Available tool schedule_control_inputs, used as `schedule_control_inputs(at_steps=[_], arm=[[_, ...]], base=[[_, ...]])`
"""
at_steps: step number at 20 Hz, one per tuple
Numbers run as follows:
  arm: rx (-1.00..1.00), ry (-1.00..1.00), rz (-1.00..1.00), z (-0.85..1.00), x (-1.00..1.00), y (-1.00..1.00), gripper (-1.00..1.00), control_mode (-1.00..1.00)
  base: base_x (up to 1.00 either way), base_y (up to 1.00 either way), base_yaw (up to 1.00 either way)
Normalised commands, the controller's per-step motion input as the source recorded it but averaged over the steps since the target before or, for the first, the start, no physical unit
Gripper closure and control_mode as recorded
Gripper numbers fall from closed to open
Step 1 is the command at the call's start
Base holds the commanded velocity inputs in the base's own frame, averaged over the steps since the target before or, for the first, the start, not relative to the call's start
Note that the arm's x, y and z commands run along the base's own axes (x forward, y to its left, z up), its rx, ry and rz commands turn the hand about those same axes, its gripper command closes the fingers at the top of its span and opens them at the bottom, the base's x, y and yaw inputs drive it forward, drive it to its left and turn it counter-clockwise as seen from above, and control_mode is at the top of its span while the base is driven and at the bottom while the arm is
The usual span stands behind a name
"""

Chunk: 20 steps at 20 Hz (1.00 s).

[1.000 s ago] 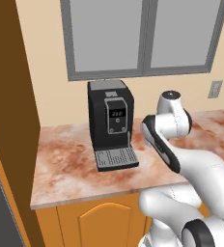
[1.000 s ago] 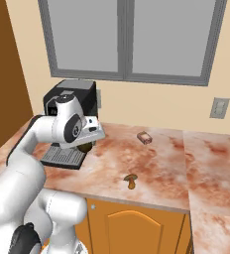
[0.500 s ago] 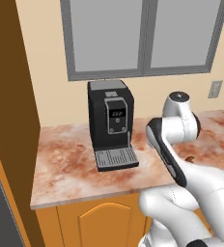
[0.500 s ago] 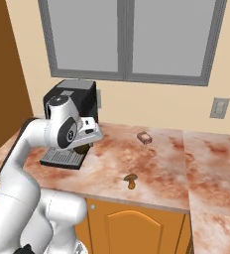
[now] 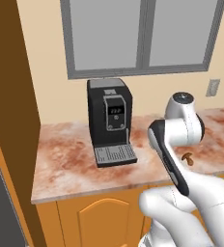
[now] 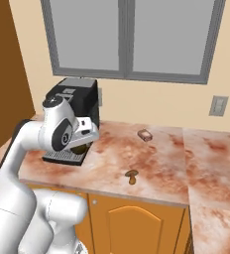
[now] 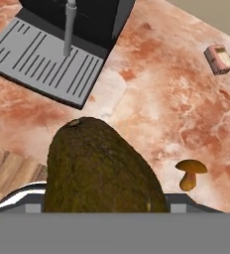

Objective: Place the avocado and mushroom inside the fridge drawer. Close the drawer after placing the vegetables.

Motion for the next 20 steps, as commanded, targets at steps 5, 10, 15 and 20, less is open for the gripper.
schedule_control_inputs(at_steps=[5, 10, 15, 20], arm=[[0.0, 0.0, 0.0, 0.0, 0.0, 0.0, 1.0, 1.0], [0.0, 0.0, 0.0, 0.0, 0.0, 0.0, 1.0, 1.0], [0.0, 0.0, 0.0, 0.0, 0.0, 0.0, 1.0, 1.0], [0.0, 0.0, 0.0, 0.0, 0.0, 0.0, 1.0, 1.0]], base=[[-1.0, -0.07, 0.0], [-1.0, -0.03, 0.04], [-1.0, 0.01, 0.1], [-0.87, 0.82, 0.15]])
